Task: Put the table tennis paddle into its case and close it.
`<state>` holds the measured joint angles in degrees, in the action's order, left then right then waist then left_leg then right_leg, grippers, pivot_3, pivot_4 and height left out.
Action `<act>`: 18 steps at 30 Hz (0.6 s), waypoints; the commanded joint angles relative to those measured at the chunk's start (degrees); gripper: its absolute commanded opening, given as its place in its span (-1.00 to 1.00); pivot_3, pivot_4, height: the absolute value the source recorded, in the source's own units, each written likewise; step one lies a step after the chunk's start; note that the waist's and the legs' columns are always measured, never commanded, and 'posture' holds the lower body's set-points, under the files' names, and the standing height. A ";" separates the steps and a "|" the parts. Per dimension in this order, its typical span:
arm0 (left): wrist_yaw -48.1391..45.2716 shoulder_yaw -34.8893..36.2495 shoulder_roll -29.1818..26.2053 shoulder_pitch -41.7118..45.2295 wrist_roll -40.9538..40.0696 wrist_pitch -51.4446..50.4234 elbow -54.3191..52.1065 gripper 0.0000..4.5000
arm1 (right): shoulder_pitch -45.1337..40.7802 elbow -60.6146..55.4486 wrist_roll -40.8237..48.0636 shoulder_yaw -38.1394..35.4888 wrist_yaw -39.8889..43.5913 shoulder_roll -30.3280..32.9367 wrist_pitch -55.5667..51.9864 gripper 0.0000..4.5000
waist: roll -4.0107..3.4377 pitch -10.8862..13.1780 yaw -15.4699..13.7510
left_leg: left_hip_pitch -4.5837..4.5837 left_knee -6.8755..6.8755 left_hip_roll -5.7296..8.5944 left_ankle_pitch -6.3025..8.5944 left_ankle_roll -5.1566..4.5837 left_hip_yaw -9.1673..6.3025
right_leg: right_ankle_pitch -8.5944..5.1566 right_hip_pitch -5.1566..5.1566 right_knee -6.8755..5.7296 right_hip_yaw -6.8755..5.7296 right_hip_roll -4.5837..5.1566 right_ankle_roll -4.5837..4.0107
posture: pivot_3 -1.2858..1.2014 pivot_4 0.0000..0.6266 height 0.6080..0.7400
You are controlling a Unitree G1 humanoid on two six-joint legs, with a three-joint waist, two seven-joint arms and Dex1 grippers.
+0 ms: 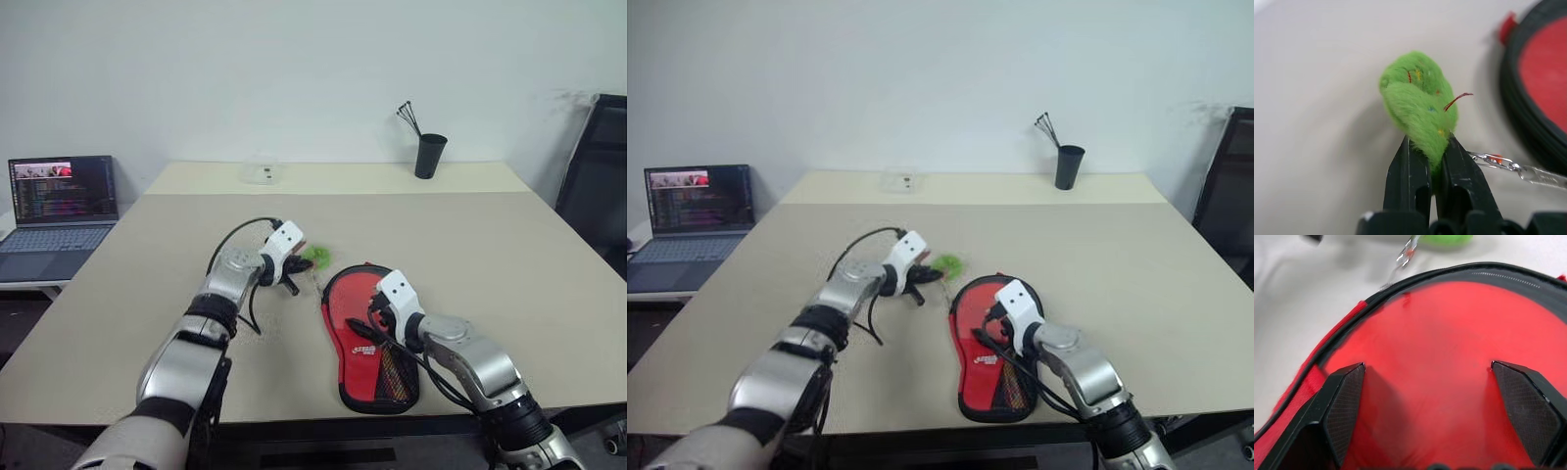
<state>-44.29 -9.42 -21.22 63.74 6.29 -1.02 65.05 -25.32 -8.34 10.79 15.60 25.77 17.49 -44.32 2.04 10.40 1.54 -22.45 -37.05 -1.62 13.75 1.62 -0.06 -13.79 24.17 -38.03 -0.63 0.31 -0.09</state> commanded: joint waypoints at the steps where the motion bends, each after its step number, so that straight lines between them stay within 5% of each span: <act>1: 3.12 -1.10 0.92 4.36 3.07 4.20 4.87 -0.99 | 2.42 -0.24 0.26 0.92 0.45 -0.08 -3.38 1.00 | 0.03 -0.02 0.02 | 0.00 0.01 0.00 0.00 0.00 0.00 | 0.00 0.00 0.01 0.00 0.00 0.00 | 0.03 -0.52 1.00; 18: 19.95 -5.92 13.11 11.39 15.22 11.14 12.75 -0.99 | 7.88 -7.42 -0.50 2.82 -2.05 -2.86 -9.01 1.00 | 0.23 -0.15 0.05 | 0.00 0.01 0.00 0.00 0.00 0.00 | 0.00 0.00 0.01 0.00 0.00 0.01 | 0.03 -0.52 1.00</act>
<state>-26.45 -14.81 -8.31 72.70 20.30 8.24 78.66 -19.51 -17.04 10.20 16.60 23.79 14.65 -49.77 2.27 10.24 1.59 -22.45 -37.03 -1.62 13.75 1.63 -0.06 -13.80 24.17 -38.02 -0.63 0.31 -0.08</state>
